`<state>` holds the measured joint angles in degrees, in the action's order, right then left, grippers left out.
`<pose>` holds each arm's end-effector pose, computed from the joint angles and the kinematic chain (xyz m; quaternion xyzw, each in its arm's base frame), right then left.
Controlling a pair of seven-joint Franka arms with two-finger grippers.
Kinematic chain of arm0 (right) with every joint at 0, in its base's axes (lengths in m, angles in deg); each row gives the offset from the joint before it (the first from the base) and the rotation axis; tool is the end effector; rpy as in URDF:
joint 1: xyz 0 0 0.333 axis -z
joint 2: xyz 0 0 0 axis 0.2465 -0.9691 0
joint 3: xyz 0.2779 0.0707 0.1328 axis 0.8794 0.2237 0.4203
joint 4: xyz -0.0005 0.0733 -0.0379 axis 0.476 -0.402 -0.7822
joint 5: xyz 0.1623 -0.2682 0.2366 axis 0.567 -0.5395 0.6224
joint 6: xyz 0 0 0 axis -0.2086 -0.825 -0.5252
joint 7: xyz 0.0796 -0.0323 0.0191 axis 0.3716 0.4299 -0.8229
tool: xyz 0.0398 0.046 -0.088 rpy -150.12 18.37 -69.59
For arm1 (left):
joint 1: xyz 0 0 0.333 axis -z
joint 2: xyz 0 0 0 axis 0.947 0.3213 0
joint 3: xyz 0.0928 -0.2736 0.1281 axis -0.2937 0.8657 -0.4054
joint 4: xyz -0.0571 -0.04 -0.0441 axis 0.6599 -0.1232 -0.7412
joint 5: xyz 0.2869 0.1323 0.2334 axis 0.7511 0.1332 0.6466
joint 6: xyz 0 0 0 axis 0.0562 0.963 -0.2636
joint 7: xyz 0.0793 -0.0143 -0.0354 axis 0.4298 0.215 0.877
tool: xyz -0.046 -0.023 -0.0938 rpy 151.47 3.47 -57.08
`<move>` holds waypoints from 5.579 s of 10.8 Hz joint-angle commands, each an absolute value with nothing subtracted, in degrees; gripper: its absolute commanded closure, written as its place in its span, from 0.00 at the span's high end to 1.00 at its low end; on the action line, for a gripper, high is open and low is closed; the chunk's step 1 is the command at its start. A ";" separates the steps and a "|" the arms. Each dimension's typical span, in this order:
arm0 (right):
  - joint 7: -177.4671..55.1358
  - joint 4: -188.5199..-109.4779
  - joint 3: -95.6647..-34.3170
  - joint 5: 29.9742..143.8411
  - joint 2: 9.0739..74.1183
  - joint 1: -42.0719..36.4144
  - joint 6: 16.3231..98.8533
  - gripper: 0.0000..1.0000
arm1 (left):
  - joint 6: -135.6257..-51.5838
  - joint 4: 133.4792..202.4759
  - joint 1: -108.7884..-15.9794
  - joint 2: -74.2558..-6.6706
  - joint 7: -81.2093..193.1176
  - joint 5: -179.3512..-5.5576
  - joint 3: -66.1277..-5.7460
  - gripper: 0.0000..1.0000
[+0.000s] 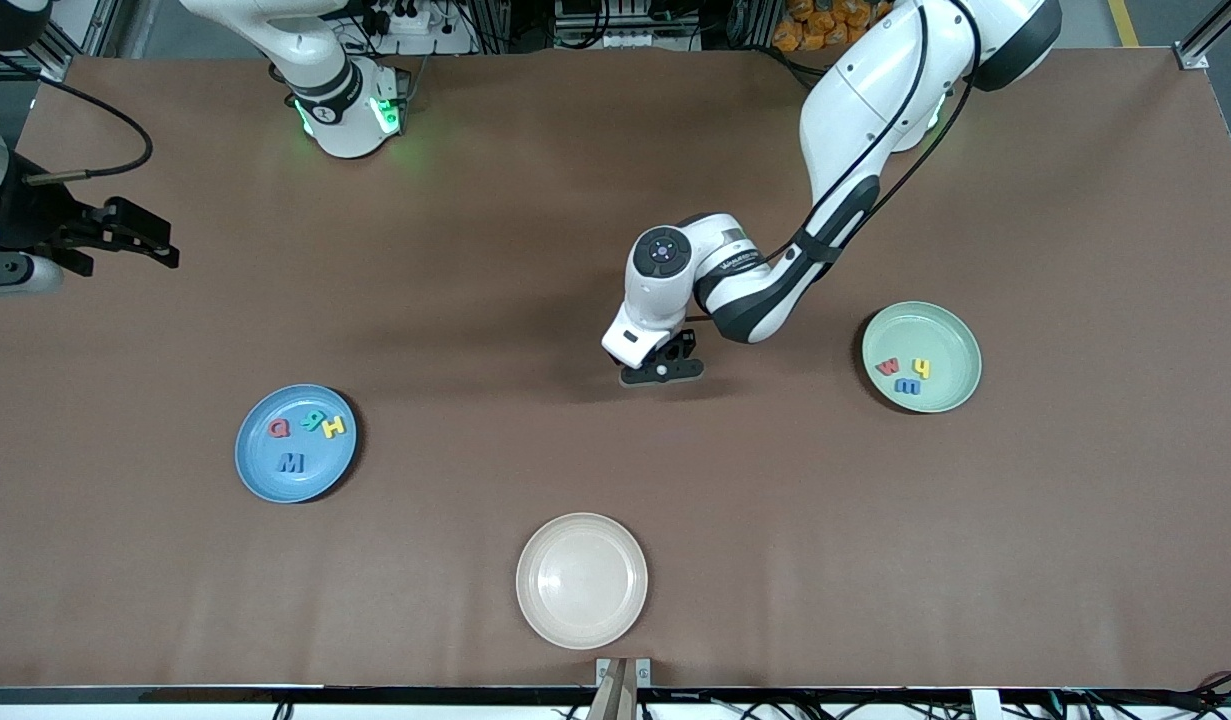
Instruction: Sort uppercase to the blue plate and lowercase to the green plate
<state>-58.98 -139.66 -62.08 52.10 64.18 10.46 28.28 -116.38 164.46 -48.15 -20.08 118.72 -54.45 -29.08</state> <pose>0.5518 0.0168 0.6143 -0.9985 -0.0365 0.0376 0.0188 0.4782 -0.4847 0.1720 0.9978 0.0564 0.0285 0.0209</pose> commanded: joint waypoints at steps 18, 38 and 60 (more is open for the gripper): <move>-59.56 -138.04 -62.35 53.58 64.18 10.31 27.40 1.00 | -98.99 164.24 -59.72 -24.59 92.87 -52.79 -24.57 0.00; -59.56 -138.57 -62.35 53.58 64.09 10.05 26.61 1.00 | -101.34 184.13 -111.07 -39.89 46.87 -60.34 -9.17 0.59; -59.47 -138.48 -62.27 53.58 64.18 10.05 26.96 1.00 | -64.34 152.73 -103.76 -61.51 50.56 -78.28 -20.01 1.00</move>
